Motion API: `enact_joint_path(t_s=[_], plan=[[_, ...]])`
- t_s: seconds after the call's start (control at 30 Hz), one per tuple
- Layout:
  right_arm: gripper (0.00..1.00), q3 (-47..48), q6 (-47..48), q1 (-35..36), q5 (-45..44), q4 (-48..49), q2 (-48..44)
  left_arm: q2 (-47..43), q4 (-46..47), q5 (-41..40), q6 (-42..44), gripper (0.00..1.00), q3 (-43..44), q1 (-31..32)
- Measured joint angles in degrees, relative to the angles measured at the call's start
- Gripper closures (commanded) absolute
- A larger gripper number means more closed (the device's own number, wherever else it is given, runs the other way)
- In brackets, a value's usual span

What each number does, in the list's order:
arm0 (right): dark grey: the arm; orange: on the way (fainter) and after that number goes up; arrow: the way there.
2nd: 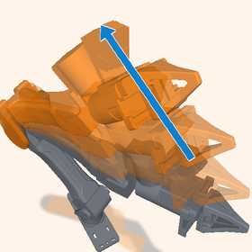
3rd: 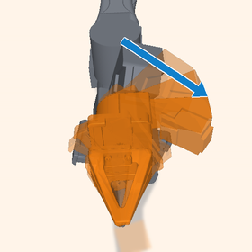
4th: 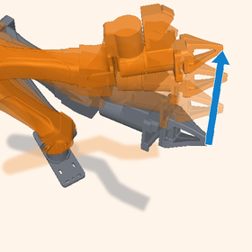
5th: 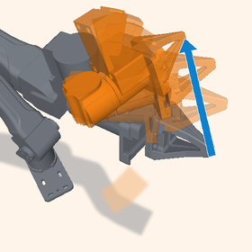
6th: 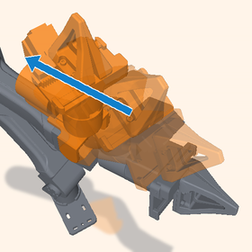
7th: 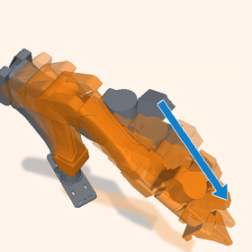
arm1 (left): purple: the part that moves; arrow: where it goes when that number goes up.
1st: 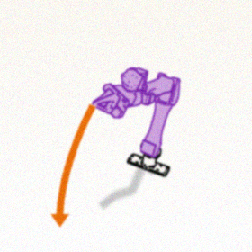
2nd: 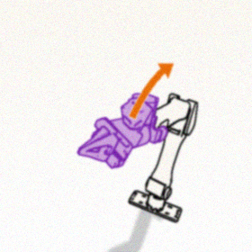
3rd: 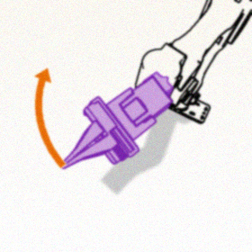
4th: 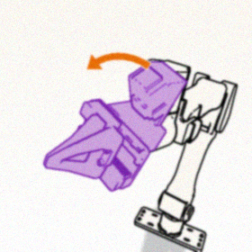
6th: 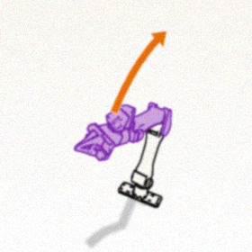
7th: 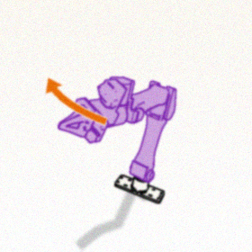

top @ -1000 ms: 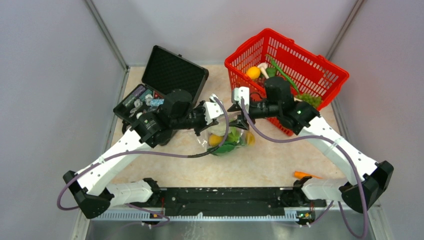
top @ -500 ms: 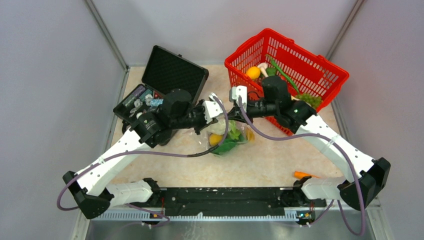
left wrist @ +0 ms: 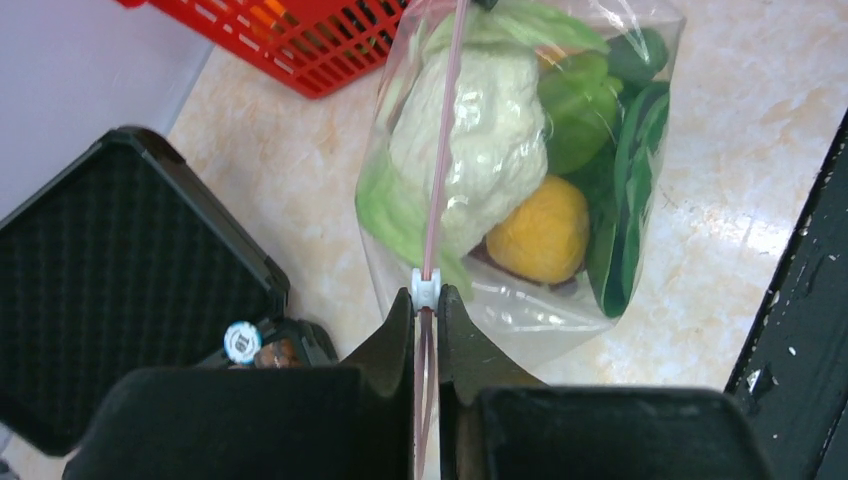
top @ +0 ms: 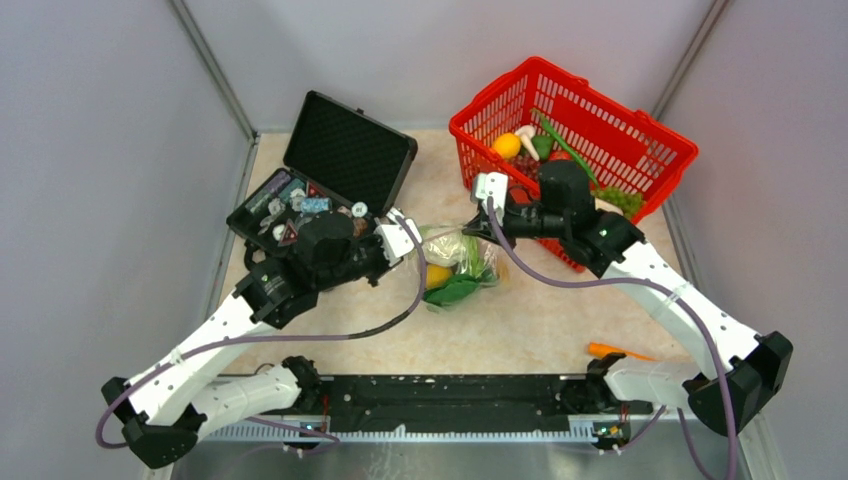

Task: Place the food in the zip-top bag and seal the zipper
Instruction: Zip the zipper food storage bag at the center of the board, then place the zipper food storage bag at the center of the board.

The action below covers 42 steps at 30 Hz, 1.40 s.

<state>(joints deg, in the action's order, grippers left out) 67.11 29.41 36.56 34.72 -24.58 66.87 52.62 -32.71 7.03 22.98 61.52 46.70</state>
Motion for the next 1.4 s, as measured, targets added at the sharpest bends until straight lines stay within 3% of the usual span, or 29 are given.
enact_joint_path(t_s=[0.6, 0.77, 0.8, 0.87, 0.9, 0.97, 1.4], plan=[[1.0, -0.42, -0.13, -1.49, 0.28, 0.2, -0.9, -6.25, -8.85, -10.45, -0.44, 1.0, -0.5, 0.02], [1.0, -0.85, -0.76, -1.49, 0.87, 1.27, -1.01, -6.64, -8.9, -11.21, -0.42, 0.91, -0.55, 0.04], [1.0, -0.85, -0.83, -1.49, 0.94, 1.33, -1.01, -6.75, -8.87, -11.43, -0.44, 0.81, -0.57, 0.04], [1.0, -0.85, -1.07, -1.49, 1.14, 1.42, -1.01, -6.78, -8.79, -11.87, -0.61, 0.34, -0.57, 0.04], [1.0, -0.85, -1.11, -1.55, 1.09, 1.36, -1.01, -6.84, -8.94, -12.76, -0.52, 0.18, -0.57, 0.0], [1.0, -0.85, -1.2, -1.97, 1.14, 1.51, -1.01, -7.15, -8.7, -13.88, -0.83, 0.03, -0.57, -0.13], [1.0, -1.92, -5.33, 0.0, 8.48, 2.27, -2.27, -10.69, 8.13, -20.74, -3.74, 0.01, -0.61, -0.17]])
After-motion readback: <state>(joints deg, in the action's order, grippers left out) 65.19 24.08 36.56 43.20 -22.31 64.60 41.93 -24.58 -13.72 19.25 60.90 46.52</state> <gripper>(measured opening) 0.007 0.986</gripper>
